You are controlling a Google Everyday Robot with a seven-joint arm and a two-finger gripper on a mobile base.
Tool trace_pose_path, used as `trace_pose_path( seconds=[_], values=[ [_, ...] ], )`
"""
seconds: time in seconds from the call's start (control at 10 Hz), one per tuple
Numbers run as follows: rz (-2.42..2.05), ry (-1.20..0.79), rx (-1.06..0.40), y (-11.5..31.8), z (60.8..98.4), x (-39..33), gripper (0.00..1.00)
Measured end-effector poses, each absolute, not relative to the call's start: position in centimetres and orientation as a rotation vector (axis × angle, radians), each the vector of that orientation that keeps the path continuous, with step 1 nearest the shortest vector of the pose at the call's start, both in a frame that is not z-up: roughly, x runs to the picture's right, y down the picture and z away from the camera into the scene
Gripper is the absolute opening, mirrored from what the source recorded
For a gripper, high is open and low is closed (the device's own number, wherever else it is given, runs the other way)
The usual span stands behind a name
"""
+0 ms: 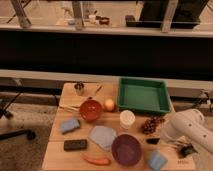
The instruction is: Wipe table surface with brush
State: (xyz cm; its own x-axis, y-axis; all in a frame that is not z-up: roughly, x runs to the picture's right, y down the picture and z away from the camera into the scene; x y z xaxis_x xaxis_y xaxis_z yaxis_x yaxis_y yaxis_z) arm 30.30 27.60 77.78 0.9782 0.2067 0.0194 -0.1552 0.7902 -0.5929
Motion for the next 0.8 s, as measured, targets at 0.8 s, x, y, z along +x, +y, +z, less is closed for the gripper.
trace_pose_path(
  seconds=[0.8],
  values=[
    [0.193,-0.078,-0.618,27.81,77.37,30.88,0.00]
  ],
)
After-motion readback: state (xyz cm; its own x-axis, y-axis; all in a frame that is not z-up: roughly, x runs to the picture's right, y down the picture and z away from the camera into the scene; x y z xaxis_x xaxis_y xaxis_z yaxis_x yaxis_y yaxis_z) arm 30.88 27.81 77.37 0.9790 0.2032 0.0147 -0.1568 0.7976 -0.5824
